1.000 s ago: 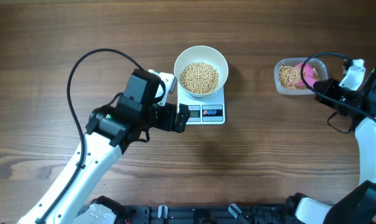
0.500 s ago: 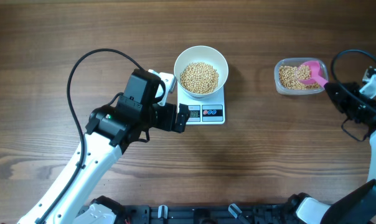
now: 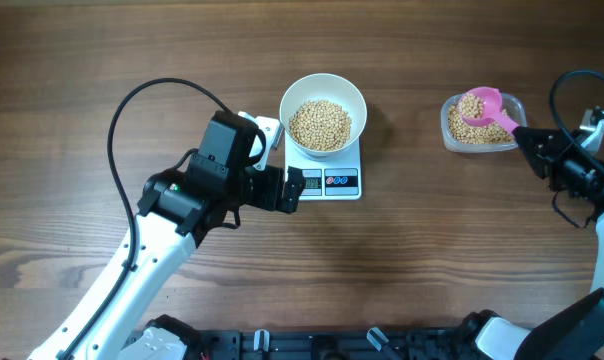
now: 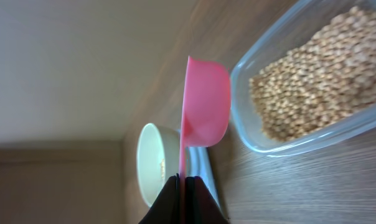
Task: Scoop item into bowl and weigh 150g on scale
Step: 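Lift the filled scoop with the right gripper over the white bowl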
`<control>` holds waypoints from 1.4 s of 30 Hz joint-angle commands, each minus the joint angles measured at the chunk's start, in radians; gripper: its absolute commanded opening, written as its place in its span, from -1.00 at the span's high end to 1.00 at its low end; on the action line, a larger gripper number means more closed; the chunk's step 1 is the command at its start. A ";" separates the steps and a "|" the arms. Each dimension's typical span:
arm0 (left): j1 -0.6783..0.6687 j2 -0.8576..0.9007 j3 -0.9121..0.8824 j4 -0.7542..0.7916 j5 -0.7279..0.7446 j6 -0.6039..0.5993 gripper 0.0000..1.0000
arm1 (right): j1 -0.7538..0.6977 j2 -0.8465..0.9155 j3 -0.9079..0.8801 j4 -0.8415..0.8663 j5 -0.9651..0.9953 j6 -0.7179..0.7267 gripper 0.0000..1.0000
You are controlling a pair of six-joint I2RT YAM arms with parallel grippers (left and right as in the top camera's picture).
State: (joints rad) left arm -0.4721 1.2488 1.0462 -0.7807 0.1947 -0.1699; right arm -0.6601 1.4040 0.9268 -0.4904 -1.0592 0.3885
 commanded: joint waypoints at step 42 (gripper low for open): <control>-0.003 -0.009 0.001 0.002 0.005 0.016 -1.00 | 0.788 0.000 0.021 0.511 0.360 -0.052 0.92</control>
State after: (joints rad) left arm -0.4721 1.2488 1.0462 -0.7811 0.1947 -0.1699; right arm 0.1112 1.4033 0.9318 0.0364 -0.8104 0.4614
